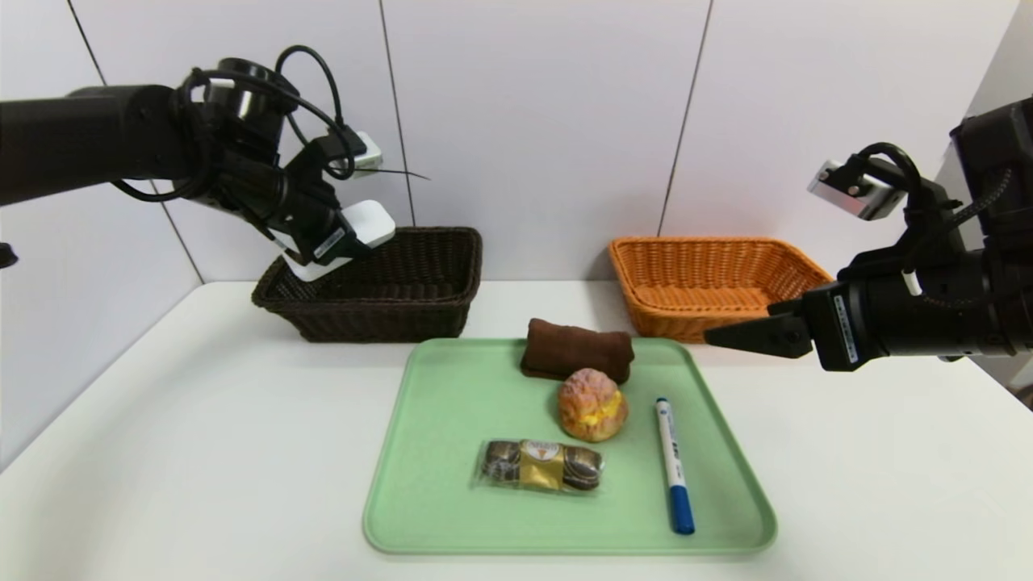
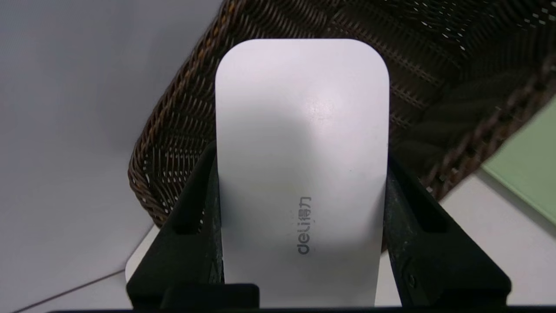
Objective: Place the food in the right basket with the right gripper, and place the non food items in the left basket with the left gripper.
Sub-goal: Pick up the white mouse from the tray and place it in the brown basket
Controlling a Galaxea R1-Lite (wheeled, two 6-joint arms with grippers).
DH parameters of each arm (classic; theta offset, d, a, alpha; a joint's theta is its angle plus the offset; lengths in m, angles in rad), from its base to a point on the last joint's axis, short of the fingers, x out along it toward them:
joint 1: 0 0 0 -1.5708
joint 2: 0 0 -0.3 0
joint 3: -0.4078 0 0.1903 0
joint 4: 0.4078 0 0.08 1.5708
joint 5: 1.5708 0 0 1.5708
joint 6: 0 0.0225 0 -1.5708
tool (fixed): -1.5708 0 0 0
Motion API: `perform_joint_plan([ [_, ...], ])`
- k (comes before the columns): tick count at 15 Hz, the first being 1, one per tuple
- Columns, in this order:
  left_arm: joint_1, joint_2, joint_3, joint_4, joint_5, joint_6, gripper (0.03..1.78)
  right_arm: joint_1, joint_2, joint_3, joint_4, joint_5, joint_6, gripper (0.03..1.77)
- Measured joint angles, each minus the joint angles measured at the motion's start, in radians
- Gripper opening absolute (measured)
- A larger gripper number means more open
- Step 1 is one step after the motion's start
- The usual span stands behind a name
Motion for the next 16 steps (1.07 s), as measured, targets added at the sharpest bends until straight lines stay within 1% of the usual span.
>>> perform_joint_plan([
  [2, 0.007, 0.062, -0.002, -0.080, 0.000, 0.000, 1.01, -0.005, 0.000, 0.008, 0.000, -0.001, 0.000, 1.70],
  [5, 0.013, 0.138, -0.005, -0.132, 0.000, -0.002, 1.01, -0.010, 0.000, 0.013, 0.000, -0.002, 0.000, 1.70],
  [11, 0.026, 0.215, -0.007, -0.187, 0.000, -0.004, 1.01, -0.011, 0.006, 0.015, -0.001, -0.002, 0.000, 1.70],
  [16, 0.032, 0.241, -0.012, -0.207, 0.006, -0.007, 1.01, -0.012, 0.010, 0.014, -0.001, -0.002, 0.000, 1.70],
])
